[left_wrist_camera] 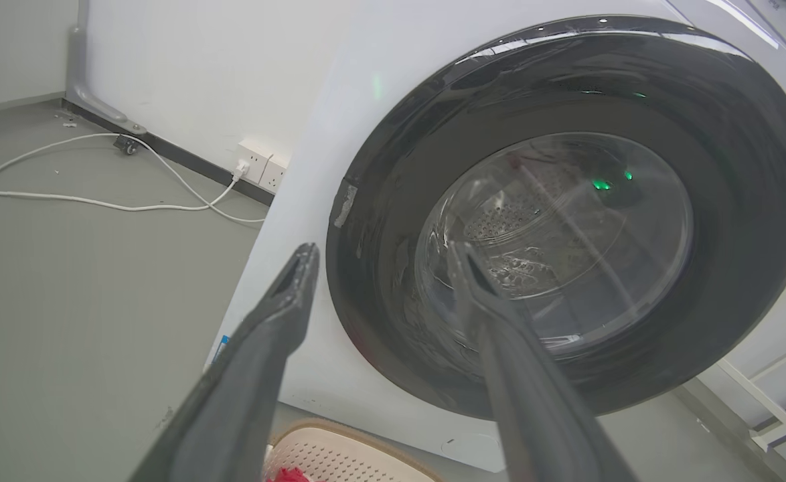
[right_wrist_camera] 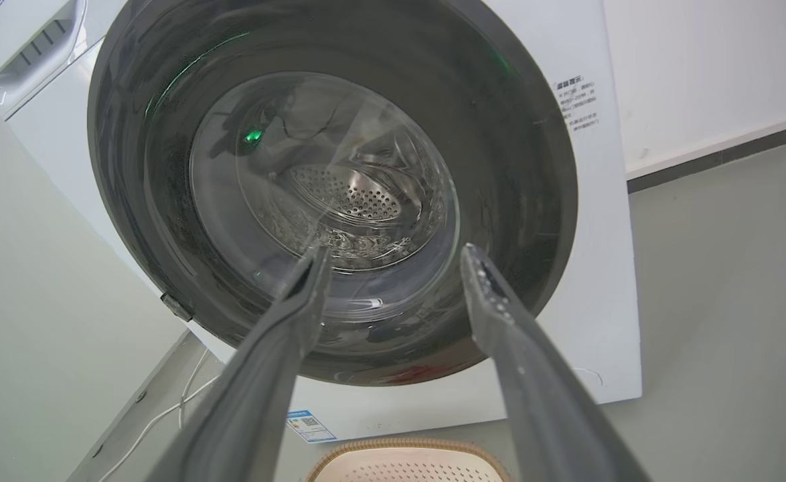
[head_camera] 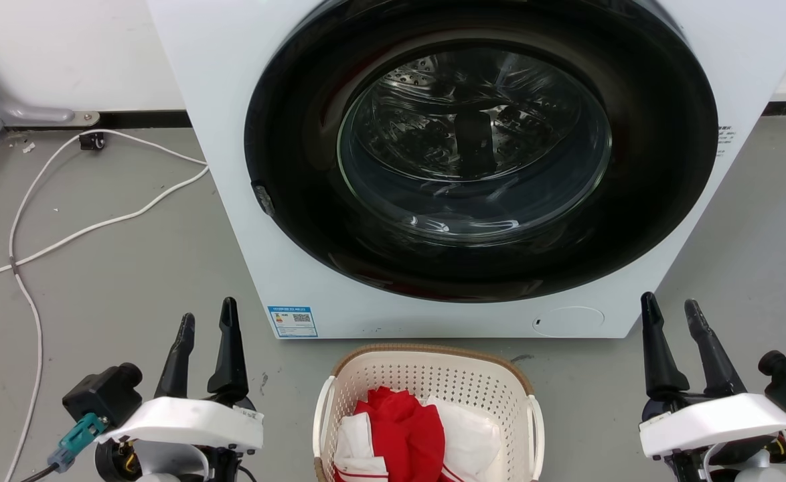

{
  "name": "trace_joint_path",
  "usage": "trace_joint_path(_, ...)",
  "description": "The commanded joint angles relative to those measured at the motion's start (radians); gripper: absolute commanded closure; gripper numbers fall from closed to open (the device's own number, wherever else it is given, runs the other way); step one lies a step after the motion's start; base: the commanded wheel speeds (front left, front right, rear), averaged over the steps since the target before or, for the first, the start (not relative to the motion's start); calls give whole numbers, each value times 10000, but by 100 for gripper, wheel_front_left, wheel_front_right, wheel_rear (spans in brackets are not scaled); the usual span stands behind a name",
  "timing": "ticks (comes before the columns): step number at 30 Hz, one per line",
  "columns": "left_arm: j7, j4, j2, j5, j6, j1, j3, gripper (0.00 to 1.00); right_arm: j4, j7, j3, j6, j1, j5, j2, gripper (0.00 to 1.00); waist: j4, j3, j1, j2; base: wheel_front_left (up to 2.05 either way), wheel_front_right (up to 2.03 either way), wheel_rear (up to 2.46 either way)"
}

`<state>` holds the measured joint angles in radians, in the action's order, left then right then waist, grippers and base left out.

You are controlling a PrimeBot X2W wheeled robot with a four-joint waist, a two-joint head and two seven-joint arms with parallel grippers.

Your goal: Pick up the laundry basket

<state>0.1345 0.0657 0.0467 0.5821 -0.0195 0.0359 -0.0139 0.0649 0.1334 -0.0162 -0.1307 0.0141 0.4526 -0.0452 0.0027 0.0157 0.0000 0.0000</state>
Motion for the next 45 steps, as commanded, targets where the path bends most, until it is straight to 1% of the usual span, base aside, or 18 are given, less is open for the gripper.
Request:
trace_joint_path(1,93,-176,36,-303,35,-11,-11,0,-179,101,27,-1,-22,-293,-52,0,-1,2,0,0,0,0,0)
trace_joint_path(20,570,-318,41,-2191,194,-143,-224,0,-391,566,74,-1,-181,-2288,-61,0,37,42,0,0,0,0,0)
trace_joint_path(31,806,-411,44,-3184,270,-206,-337,0,-523,818,110,-1,-256,-3163,-66,0,35,35,0,0,0,0,0)
trace_joint_path(45,1064,-439,46,-4154,391,-296,-480,0,-624,1076,135,1,-391,-4199,-70,0,78,-8,0,0,0,0,0)
